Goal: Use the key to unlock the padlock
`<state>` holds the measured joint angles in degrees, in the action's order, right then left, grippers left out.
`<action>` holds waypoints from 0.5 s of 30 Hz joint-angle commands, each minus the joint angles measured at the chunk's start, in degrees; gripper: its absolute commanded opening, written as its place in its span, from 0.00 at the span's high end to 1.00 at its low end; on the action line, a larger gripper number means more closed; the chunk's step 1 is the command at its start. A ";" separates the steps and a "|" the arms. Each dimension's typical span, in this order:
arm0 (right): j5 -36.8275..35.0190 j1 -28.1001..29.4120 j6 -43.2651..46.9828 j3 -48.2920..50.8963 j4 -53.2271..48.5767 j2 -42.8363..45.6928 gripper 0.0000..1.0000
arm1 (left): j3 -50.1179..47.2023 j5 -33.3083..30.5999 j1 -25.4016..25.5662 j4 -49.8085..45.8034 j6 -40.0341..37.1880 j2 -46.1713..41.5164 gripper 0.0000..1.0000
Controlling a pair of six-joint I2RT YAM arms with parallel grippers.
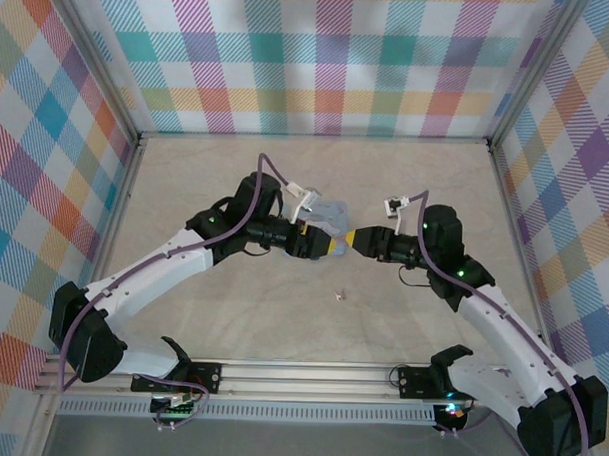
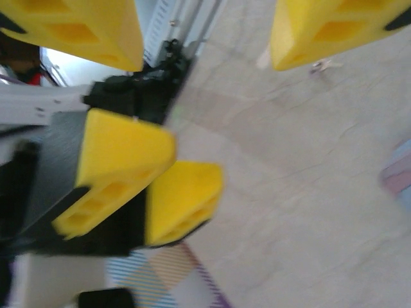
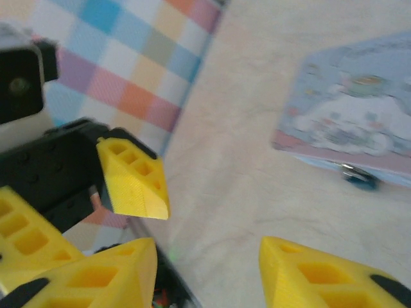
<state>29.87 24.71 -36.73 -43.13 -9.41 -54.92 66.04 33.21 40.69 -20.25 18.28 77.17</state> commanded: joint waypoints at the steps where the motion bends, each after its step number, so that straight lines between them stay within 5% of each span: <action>1: -11.21 1.37 4.92 -3.85 -19.57 -3.44 0.56 | -4.25 -11.87 -0.72 -4.06 2.04 -1.96 0.41; 8: -22.06 9.67 -0.04 -6.94 -31.08 -13.95 0.56 | -14.57 -21.67 -0.61 -3.98 8.41 -5.47 0.41; 15: -28.71 17.75 -4.32 -11.00 -33.58 -25.29 0.48 | -20.07 -24.40 -0.61 -4.97 11.99 -6.99 0.41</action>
<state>6.04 40.29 -38.46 -51.33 -39.22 -77.65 47.57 11.64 40.56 -24.03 27.70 71.68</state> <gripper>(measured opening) 0.513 0.593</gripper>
